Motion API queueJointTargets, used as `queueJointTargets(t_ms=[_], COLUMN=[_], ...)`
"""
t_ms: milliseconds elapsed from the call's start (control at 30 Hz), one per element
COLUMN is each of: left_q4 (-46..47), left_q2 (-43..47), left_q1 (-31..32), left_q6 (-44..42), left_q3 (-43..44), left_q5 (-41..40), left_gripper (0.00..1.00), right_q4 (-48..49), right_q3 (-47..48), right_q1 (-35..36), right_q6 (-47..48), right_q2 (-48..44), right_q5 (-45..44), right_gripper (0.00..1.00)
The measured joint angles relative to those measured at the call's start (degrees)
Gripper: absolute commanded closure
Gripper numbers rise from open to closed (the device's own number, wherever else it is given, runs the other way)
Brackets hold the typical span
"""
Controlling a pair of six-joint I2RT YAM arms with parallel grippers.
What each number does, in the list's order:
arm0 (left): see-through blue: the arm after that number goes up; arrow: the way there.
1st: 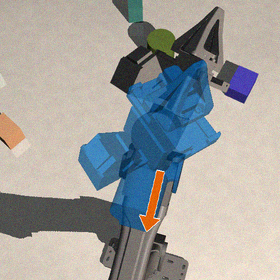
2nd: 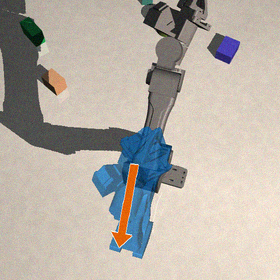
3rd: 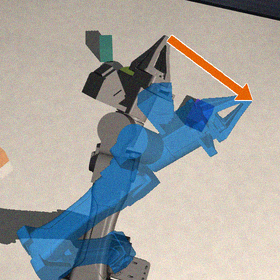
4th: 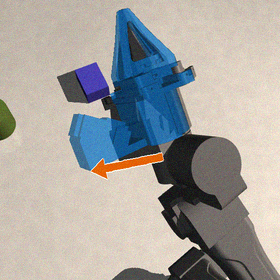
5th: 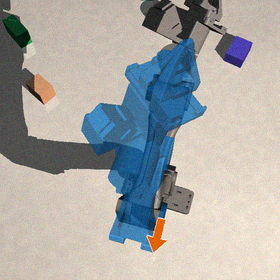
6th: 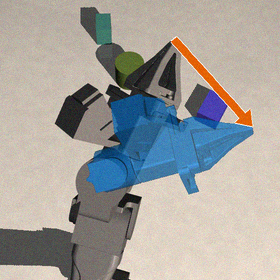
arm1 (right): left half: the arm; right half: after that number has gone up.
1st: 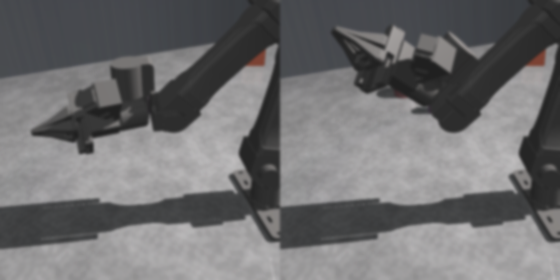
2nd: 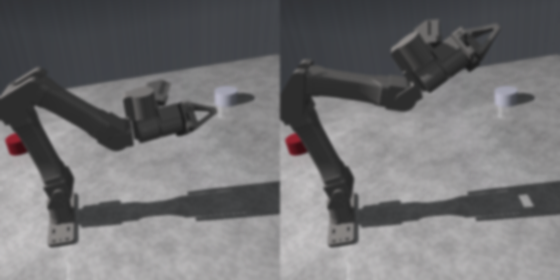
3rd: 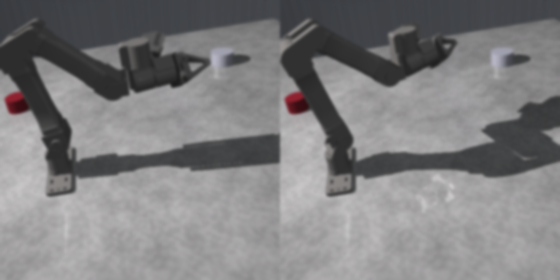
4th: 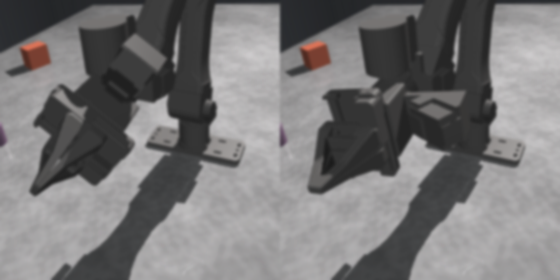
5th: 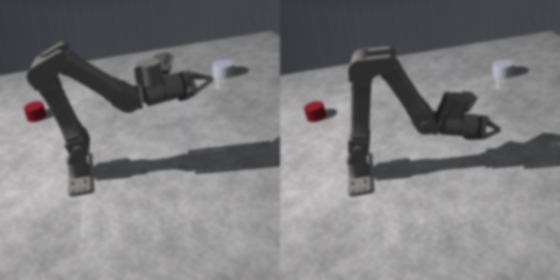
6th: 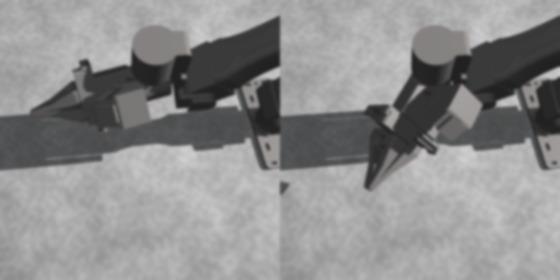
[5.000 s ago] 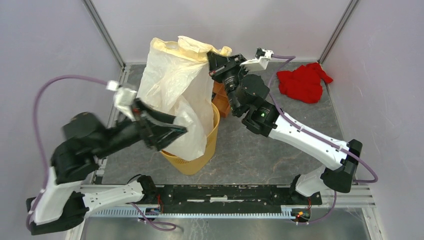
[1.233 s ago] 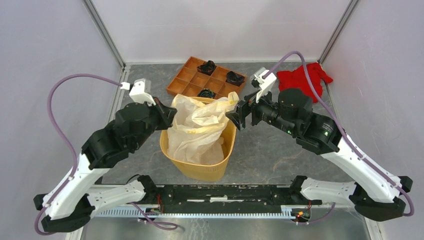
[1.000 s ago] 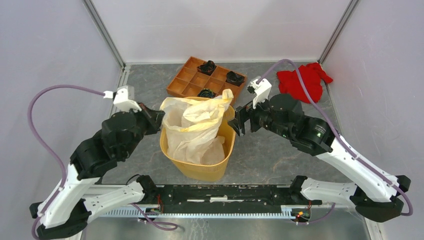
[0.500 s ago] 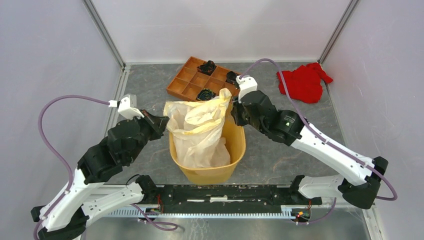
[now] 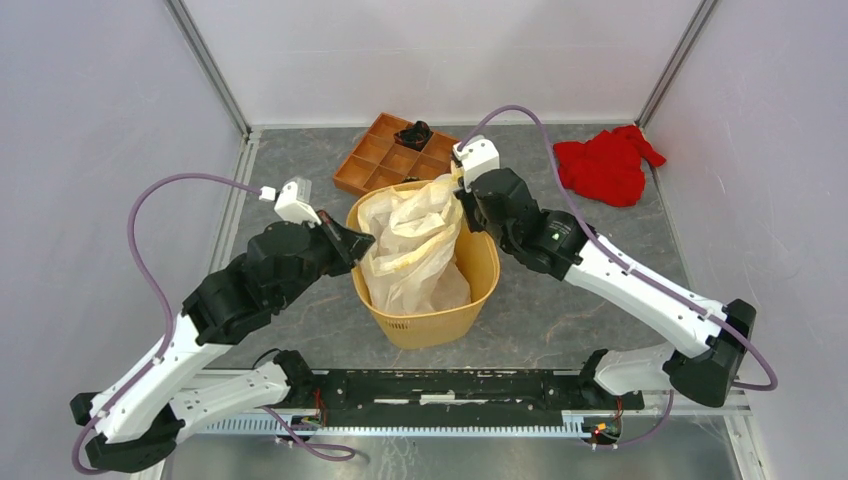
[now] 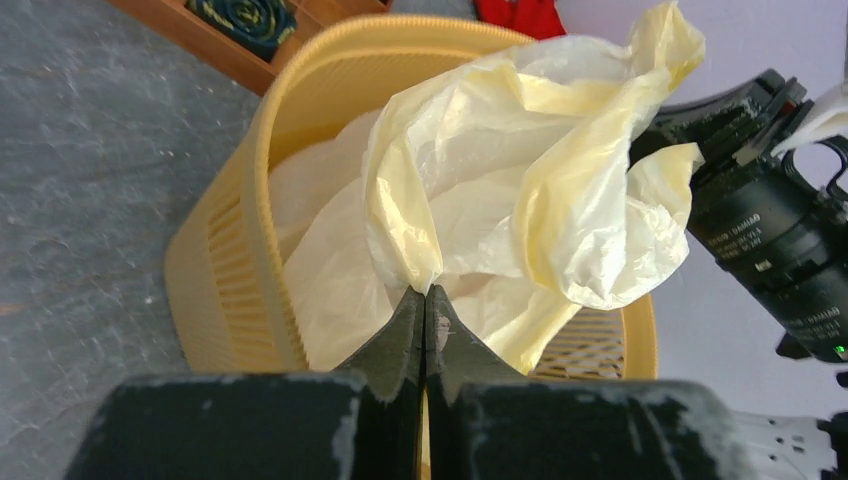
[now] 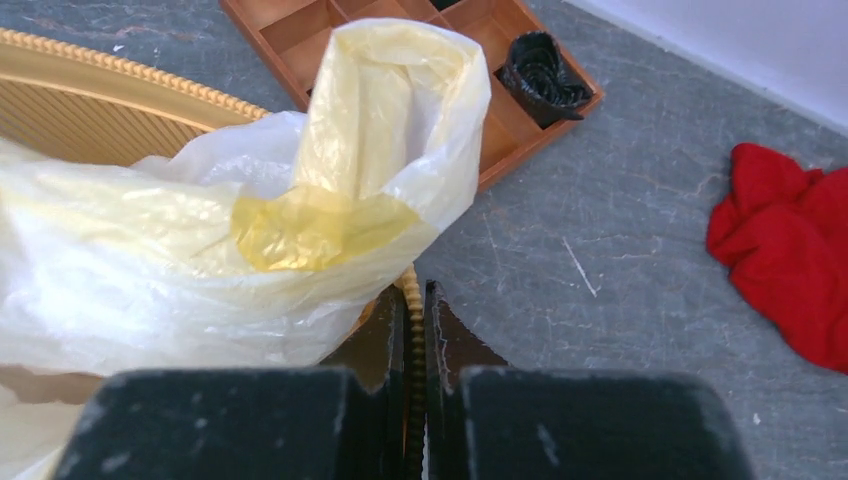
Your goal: Put the trash bags into the trash bin
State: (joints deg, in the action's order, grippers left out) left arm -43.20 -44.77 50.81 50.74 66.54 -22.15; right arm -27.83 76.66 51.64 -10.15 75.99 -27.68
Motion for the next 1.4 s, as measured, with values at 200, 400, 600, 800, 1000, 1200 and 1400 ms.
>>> queueJointTargets(t_ms=[200, 400, 600, 800, 1000, 1200, 1400], left_q4=[-0.26, -2.03, -1.92, 0.48, 2.45, 4.44, 4.96], left_q2=[3.41, 1.73, 0.81, 3.50, 4.31, 5.81, 6.05], left_q1=[0.00, 0.00, 0.00, 0.00, 0.00, 0.00, 0.00], left_q6=[3.96, 3.80, -1.27, -7.65, -11.39, -14.27, -15.96], left_q3=[-2.69, -0.11, 3.28, 1.97, 1.25, -1.66, -2.62], left_q5=[2.97, 3.17, 2.49, 2.80, 3.28, 4.76, 6.12], left_gripper=[0.98, 0.98, 0.98, 0.98, 0.98, 0.98, 0.98], right_q4=[2.10, -2.10, -9.68, -5.01, 2.36, 5.51, 7.37], right_q3=[-0.61, 0.57, 1.01, 1.46, 1.18, 1.31, 1.31], right_q1=[-2.01, -3.08, -3.08, -3.15, -3.10, -3.10, -3.10], right_q6=[3.91, 7.67, 10.23, 15.37, 18.03, 20.87, 23.19], right_q2=[-0.61, -1.33, -11.10, -22.49, -21.97, -12.35, -9.07], right_q5=[-1.22, -3.89, 1.33, 20.00, 31.95, 40.92, 47.95], right_gripper=[0.53, 0.22, 0.04, 0.02, 0.02, 0.04, 0.08])
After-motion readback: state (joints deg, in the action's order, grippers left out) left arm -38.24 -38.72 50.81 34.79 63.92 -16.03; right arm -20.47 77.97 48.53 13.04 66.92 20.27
